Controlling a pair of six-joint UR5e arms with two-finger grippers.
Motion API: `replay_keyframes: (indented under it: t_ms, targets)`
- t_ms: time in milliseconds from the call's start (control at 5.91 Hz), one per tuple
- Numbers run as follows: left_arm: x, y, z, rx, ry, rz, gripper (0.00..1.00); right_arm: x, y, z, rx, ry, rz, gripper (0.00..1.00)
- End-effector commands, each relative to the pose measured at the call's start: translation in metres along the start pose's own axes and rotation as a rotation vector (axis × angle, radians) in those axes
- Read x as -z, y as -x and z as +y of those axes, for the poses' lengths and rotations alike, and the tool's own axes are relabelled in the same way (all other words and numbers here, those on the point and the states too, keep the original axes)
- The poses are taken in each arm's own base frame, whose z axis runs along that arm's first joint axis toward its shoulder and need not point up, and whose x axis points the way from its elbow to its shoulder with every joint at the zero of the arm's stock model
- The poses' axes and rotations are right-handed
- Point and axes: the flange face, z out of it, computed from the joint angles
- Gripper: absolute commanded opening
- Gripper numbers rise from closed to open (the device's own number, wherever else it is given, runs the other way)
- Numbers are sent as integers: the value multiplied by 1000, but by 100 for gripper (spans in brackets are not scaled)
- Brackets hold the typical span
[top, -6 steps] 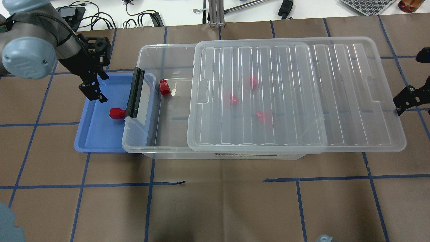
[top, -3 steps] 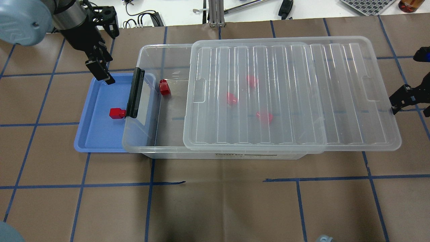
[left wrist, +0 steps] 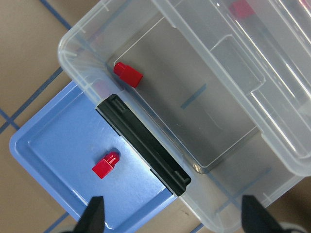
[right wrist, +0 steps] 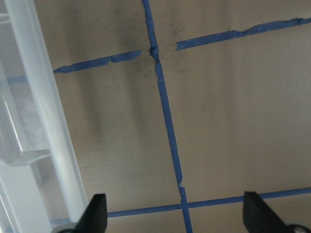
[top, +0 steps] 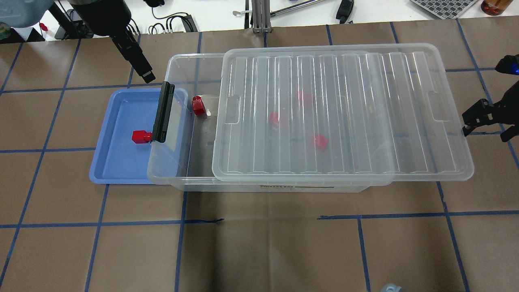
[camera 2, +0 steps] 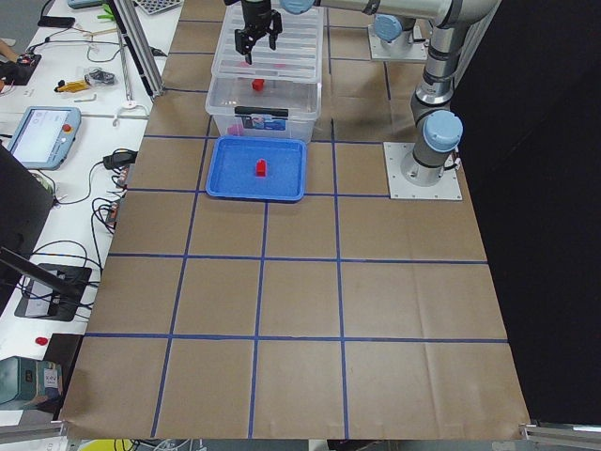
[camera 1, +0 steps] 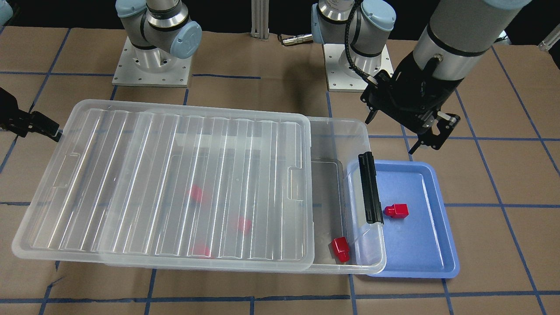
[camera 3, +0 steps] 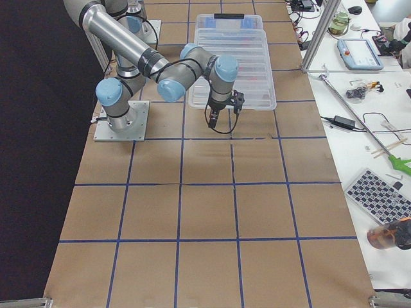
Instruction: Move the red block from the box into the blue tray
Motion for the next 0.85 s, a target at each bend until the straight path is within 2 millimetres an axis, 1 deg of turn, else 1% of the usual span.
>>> replay_keyframes:
  t_ms: [0,169,338,508,677]
  targets:
    - [16,-2,6,323,-55,-37,98,0,24,17,-34,-7,4,100]
    - [14,-4,8,424,-49,-36,98,0,32,17,-44,-5,4,100]
    - [12,-8,14,638,-52,-30,98,-2,39,17,-65,5,-41,100]
    - [13,-14,22,675,-49,-31,98,1,43,20,-86,1,-52,100]
    - [9,-14,28,675,-42,-30,98,0,54,22,-90,9,-50,100]
